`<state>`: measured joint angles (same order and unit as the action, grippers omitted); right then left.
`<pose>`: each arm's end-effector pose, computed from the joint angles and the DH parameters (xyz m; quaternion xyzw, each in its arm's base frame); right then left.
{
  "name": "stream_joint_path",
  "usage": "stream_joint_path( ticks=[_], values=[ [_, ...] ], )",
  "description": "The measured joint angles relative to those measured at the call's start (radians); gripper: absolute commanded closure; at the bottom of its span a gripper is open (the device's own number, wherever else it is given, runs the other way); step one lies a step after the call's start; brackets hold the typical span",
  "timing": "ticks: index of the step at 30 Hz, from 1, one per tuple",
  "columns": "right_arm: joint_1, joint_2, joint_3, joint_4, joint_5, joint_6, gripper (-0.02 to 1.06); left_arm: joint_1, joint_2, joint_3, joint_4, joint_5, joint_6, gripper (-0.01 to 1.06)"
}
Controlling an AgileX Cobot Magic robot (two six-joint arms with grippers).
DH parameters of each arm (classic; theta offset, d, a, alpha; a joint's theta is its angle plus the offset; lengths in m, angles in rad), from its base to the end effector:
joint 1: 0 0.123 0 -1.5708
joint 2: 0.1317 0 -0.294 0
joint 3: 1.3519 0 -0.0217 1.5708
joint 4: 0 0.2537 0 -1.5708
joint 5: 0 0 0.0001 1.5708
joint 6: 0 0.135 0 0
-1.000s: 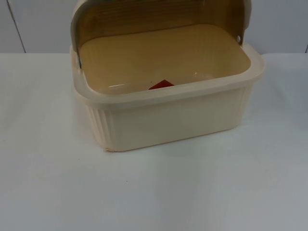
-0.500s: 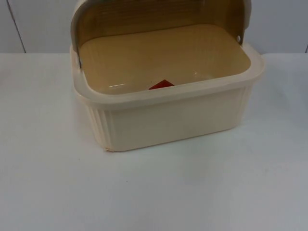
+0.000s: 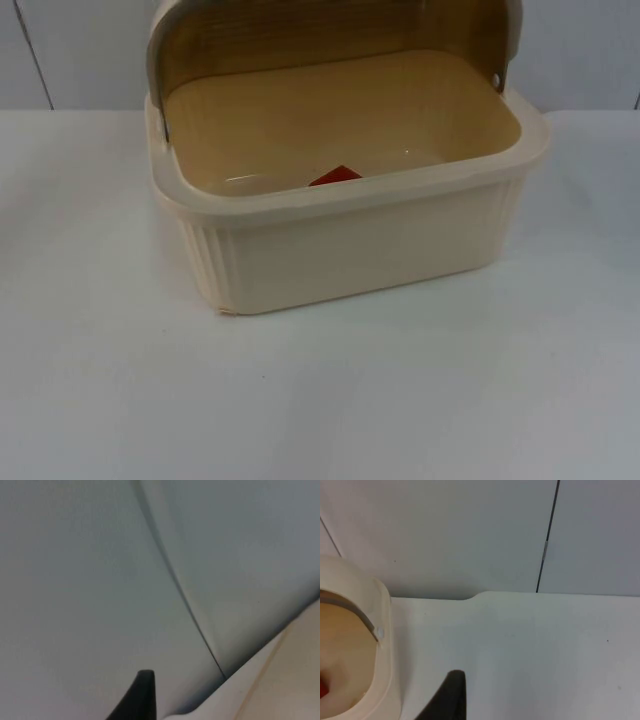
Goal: Open the box lid with the left hand, place the block into the box with the right hand, then close the box lid with the left hand.
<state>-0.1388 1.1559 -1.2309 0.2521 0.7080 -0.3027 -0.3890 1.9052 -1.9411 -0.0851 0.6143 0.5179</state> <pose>0.2799 -0.0170 0.4002 -0.0278 0.8652 0.0087 0.5005 0.4603 -0.1958 0.3748 0.3600 0.7780 -0.0057 0.5149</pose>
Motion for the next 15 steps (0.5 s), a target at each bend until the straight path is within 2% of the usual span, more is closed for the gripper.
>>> stream_joint_path(
  ticks=[4,5,8,11,12,14,15],
  values=[
    [0.000,0.000,0.000,0.000,0.000,0.000,-0.01,-0.070,0.011,0.000,0.009,0.002,0.327,0.00],
    [0.000,0.000,0.000,0.000,0.000,0.000,-0.01,-0.070,0.011,0.000,0.009,0.002,0.327,0.00],
    [0.000,0.000,0.000,0.000,0.000,0.000,-0.01,-0.112,0.014,-0.001,0.076,0.002,0.454,0.00],
    [0.000,0.000,0.000,0.000,0.000,0.000,-0.01,-0.132,0.023,-0.003,0.112,0.002,0.484,0.01],
    [0.000,0.000,0.000,0.000,0.000,0.000,-0.01,-0.134,0.027,-0.003,0.116,0.002,0.491,0.03],
    [0.000,0.000,0.000,0.000,0.000,0.000,-0.01,-0.134,0.040,-0.003,0.116,0.004,0.497,0.23],
    [0.000,0.000,0.000,0.000,0.000,0.000,-0.01,-0.134,0.047,-0.003,0.116,0.004,0.498,0.36]
  ],
)
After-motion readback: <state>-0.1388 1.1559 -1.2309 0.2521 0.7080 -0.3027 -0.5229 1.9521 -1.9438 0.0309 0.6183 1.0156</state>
